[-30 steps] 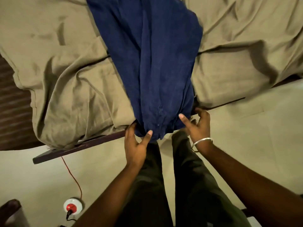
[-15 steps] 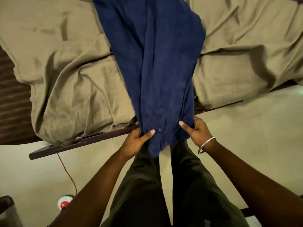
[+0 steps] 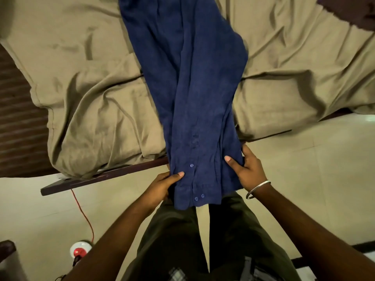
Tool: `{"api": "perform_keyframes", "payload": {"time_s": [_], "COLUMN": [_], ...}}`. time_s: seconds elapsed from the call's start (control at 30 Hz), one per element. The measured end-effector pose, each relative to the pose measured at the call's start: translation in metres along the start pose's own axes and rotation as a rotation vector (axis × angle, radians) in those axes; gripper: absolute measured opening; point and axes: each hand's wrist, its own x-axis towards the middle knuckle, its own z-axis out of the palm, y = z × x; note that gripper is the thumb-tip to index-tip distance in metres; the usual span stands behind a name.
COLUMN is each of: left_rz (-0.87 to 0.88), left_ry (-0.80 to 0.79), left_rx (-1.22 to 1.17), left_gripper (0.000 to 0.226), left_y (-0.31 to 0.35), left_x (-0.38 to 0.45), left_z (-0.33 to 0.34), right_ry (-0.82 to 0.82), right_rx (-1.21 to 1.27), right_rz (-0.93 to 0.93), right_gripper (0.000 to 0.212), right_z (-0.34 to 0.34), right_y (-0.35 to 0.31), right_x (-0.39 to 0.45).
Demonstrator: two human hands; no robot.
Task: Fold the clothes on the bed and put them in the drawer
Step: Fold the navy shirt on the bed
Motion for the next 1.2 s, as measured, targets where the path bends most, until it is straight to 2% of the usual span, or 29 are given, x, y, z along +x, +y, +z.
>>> {"api": "perform_keyframes", "payload": {"time_s": [0.1,0.17,0.23,0.3,0.33,0.4,0.47,0.5,0.53,0.57,0.67,0.7,0.77,0.87,0.93,1.03,1.13,1.2], "left_rz": [-0.041,-0.098,-0.158,-0.169,-0.135,-0.006,0.178,0.274,0.343,0.373,0.439,0.490,0.608,0.755,0.825,0.867,0.844,0.797], "left_ry": [0.104,0.117,0.039,-0.050,-0.077,-0.100,-0.113,-0.099,-0.050,0.067,0.515,0.589,0.624,0.695,0.804,0.922,1.022,1.049], "left_rx": [-0.091,-0.191,-0.324,-0.499,-0.619,-0.946,-1.210,-1.270,-1.243,-1.132,-0.507,-0.339,-0.154,-0.031,-0.037,-0.074,-0.152,-0.150], "left_gripper": [0.030,0.038,0.035,0.035,0.034,0.043,0.055,0.052,0.043,0.033,0.023,0.024,0.024,0.005,0.021,0.022,0.024,0.033], "left_y": [0.008,0.015,0.030,0.058,0.074,0.102,0.120,0.121,0.120,0.115,0.090,0.081,0.066,0.052,0.049,0.061,0.079,0.089], "left_x": [-0.015,-0.023,-0.029,-0.039,-0.043,-0.048,-0.048,-0.044,-0.039,-0.032,-0.007,0.000,0.009,0.022,0.029,0.032,0.040,0.047], "left_z": [0.007,0.008,0.006,0.004,0.001,-0.008,-0.018,-0.021,-0.020,-0.017,-0.003,0.003,0.014,0.027,0.029,0.030,0.025,0.019], "right_ry": [0.047,0.030,0.002,-0.088,-0.180,-0.314,-0.326,-0.281,-0.221,-0.109,0.337,0.428,0.421,0.385,0.470,0.596,0.722,0.737], "right_rx": [0.038,0.217,0.472,0.717,0.874,1.165,1.299,1.314,1.286,1.160,0.336,0.127,-0.071,-0.282,-0.391,-0.339,-0.131,-0.148], "right_rz": [0.039,0.101,0.197,0.284,0.322,0.340,0.310,0.307,0.302,0.274,0.015,-0.111,-0.301,-0.360,-0.379,-0.464,-0.333,-0.256], "right_gripper": [0.034,0.034,0.037,0.027,0.019,0.030,0.026,0.024,0.022,0.022,0.022,0.027,0.039,0.052,0.042,0.025,0.030,0.033], "right_z": [-0.001,-0.002,-0.004,-0.010,-0.014,-0.021,-0.026,-0.024,-0.020,-0.015,0.005,0.012,0.027,0.047,0.055,0.059,0.055,0.052], "right_y": [-0.009,-0.018,-0.036,-0.063,-0.079,-0.101,-0.115,-0.118,-0.125,-0.123,-0.112,-0.105,-0.088,-0.070,-0.067,-0.079,-0.094,-0.097], "right_x": [-0.005,-0.003,0.002,0.010,0.013,0.022,0.034,0.041,0.046,0.051,0.054,0.053,0.053,0.059,0.064,0.068,0.075,0.083]}}
